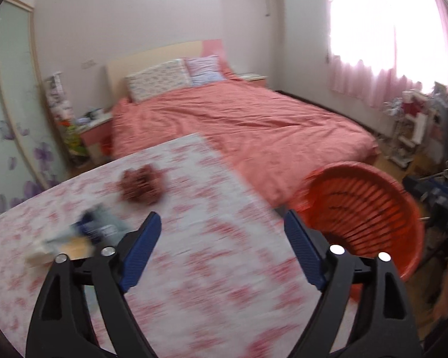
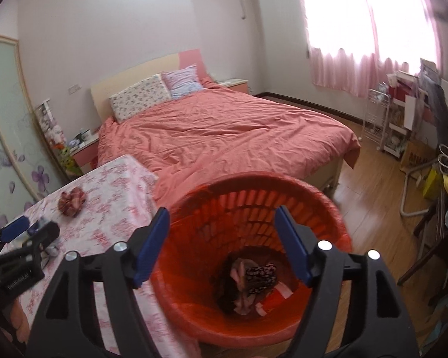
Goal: Collect trash
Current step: 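Open both tools to drop the mesh strip and hair clip into the basket, then move both open tools back over the bed toward the remaining items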
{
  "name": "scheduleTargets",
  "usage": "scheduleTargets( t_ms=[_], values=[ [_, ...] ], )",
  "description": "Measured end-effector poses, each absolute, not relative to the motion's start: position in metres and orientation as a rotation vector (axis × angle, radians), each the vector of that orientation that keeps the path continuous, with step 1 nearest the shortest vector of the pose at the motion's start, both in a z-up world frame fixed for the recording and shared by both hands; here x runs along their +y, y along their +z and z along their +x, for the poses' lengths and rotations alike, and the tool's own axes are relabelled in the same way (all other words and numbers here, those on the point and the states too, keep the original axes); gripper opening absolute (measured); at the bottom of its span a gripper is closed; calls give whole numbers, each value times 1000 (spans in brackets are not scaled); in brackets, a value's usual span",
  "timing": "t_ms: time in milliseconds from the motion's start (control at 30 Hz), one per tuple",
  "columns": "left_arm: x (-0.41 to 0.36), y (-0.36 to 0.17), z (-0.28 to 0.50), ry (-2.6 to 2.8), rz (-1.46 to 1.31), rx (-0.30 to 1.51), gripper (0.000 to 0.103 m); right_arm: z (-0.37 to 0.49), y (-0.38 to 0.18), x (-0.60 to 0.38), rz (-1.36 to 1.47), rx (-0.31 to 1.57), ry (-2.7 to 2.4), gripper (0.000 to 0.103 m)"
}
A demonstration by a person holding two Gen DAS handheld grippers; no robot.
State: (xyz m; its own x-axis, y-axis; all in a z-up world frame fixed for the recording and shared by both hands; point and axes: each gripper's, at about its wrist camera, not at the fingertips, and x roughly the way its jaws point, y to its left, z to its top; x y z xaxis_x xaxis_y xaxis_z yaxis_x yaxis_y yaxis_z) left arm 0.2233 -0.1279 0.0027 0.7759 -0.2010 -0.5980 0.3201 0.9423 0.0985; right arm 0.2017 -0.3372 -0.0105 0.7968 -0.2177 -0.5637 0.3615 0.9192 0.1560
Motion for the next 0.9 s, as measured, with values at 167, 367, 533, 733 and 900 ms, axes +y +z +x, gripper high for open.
scheduleTargets(
  t_ms=[167,367,533,733,900],
  values=[
    [-55,-7,219,-148,193,623,89,214,-10,-287,204,600,-249,79],
    [36,-20,217,-14,116,677,90,236,-26,-203,141,666,-125,79],
    [101,-32,216,99,55,713,89,257,-47,-120,107,739,1,78],
    [150,-43,217,159,-33,744,90,285,-68,-51,131,820,92,62],
    [171,-50,217,169,-61,760,90,314,-82,-33,261,877,51,58]
  ],
)
